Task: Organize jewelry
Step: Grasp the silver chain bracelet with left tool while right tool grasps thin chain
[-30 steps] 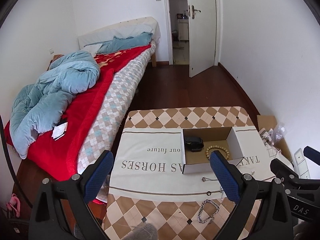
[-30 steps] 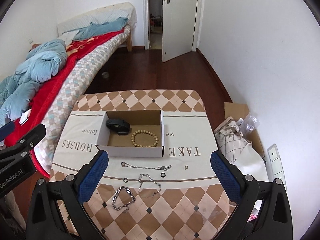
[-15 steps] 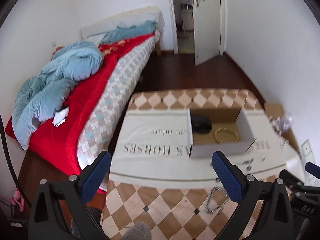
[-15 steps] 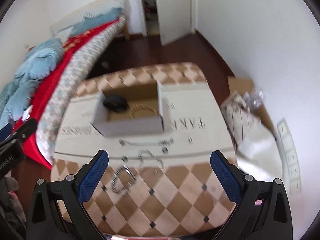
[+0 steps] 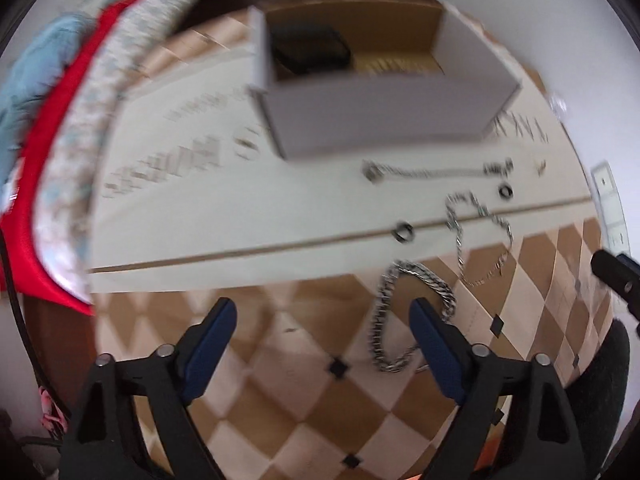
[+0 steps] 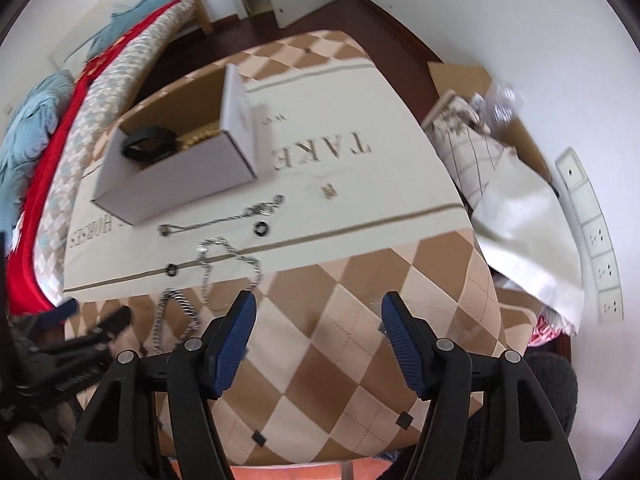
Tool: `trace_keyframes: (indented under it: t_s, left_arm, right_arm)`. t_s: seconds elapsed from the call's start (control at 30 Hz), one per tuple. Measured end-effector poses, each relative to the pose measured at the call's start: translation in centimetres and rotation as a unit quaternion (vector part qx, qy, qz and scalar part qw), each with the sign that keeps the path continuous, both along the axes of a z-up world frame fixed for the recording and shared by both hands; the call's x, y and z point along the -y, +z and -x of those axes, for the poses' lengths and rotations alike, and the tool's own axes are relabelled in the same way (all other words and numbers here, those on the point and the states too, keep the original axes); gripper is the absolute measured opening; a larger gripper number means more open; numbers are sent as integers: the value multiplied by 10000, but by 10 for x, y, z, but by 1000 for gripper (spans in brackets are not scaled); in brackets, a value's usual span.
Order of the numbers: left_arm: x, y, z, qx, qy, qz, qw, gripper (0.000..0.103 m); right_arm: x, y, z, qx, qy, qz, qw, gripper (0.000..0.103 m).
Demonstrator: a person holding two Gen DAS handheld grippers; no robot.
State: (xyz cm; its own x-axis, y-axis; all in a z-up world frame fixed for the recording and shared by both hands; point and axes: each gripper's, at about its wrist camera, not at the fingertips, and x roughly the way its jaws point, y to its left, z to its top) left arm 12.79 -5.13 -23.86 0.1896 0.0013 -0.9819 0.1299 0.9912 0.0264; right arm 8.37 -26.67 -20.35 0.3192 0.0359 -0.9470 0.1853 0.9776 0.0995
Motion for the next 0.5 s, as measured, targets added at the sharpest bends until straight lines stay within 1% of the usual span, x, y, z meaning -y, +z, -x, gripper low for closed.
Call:
trace_keyframes:
  t_s: [0.03, 0.13, 0.2, 0.27, 0.3, 0.33, 0.37, 0.4, 0.5]
  left_arm:
    - [5, -6, -1, -67, -46, 9, 10000, 81]
    - [20, -21, -4, -250, -262, 102, 9993, 78]
    - [28, -22, -3, -161, -421, 123, 9989, 77]
    - [33, -22, -3, -135, -536, 136, 9984, 69]
    - [36, -20, -2, -66, -617, 141, 9980, 53]
    - [38, -18, -2, -23, -661, 140, 9977, 24]
    - [39, -17, -3, -22, -691, 139, 9975, 6]
    - [39, -18, -5, -102, -713, 145, 9973, 6]
    - [31, -18, -7, -113, -625, 110, 9979, 6]
  right_arm:
    - [3, -3, -1, -34, -41, 14, 10000, 67]
    - [9, -12, -5, -138, -127, -7, 9998, 67]
    - [11, -16, -6, -203, -158, -11, 9997, 67]
    - [12, -20, -8, -244, -182, -45, 9995, 67]
    - [12, -22, -9, -254, -183, -59, 9995, 67]
    - [12, -23, -10, -263, -182, -64, 9995, 67]
    - [11, -25, -11, -274, -185, -77, 9994, 67]
    - [11, -26, -12, -279, -187, -99, 9994, 67]
    - [6, -28, -17, -286, -145, -153, 9994, 67]
